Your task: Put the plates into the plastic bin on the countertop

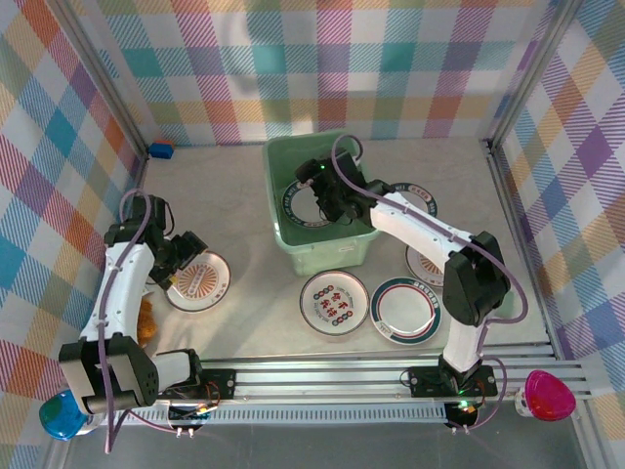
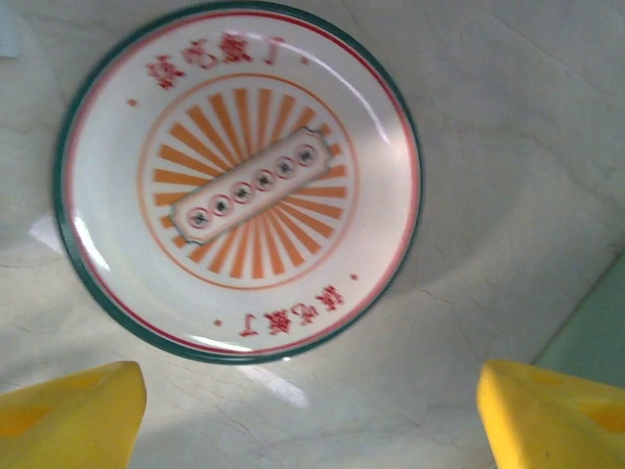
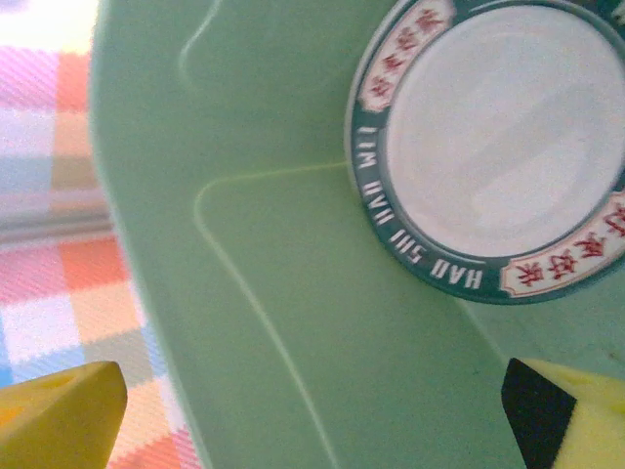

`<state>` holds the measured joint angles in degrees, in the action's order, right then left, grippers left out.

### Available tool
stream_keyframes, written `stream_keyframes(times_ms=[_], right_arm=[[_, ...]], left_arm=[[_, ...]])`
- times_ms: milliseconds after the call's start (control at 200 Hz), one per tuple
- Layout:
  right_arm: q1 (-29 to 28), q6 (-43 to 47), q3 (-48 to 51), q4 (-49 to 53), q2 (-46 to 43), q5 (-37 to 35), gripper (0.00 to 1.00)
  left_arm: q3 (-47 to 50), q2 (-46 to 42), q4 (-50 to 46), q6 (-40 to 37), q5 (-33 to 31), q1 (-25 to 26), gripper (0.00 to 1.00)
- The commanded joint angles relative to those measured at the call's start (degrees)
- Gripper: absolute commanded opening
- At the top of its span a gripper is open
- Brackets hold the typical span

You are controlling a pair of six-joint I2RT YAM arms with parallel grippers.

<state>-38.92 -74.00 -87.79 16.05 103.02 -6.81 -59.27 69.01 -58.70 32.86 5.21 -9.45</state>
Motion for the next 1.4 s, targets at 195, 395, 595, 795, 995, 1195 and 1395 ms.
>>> stream_keyframes(times_ms=[195,395,595,795,995,1195,1395], right_arm=[[1.64,21.04,-0.11,-8.0,-6.43,12.98,0.99],[2.94,22.09,2.11,-9.03,-6.86,16.65,0.99],[4.44,23.4,2.51,-9.61,-6.52,18.78,0.99],[6.08,23.09,3.04,-10.01,-6.08,20.38,0.99],[7.1,22.84,3.37,-9.75,-5.92,21.05,0.99],[7.62,21.54,4.08,-9.64,-5.46,21.53,0.99],[8.01,21.7,4.12,-9.22,-5.67,21.49,0.99]], left_arm=[[5.54,0.77,-2.17,-1.24,-2.76,-8.49,0.91],[7.21,4.99,-0.9,-2.97,-5.69,-9.33,0.93],[6.94,9.52,1.7,-5.22,-6.14,-9.36,0.94],[5.9,14.43,4.11,-7.63,-3.45,-9.18,0.94],[4.1,20.11,4.45,-10.34,-0.71,-8.33,0.93],[2.07,23.91,5.5,-11.51,0.24,-4.33,0.92],[-0.27,26.68,7.74,-10.97,3.17,0.11,0.92]])
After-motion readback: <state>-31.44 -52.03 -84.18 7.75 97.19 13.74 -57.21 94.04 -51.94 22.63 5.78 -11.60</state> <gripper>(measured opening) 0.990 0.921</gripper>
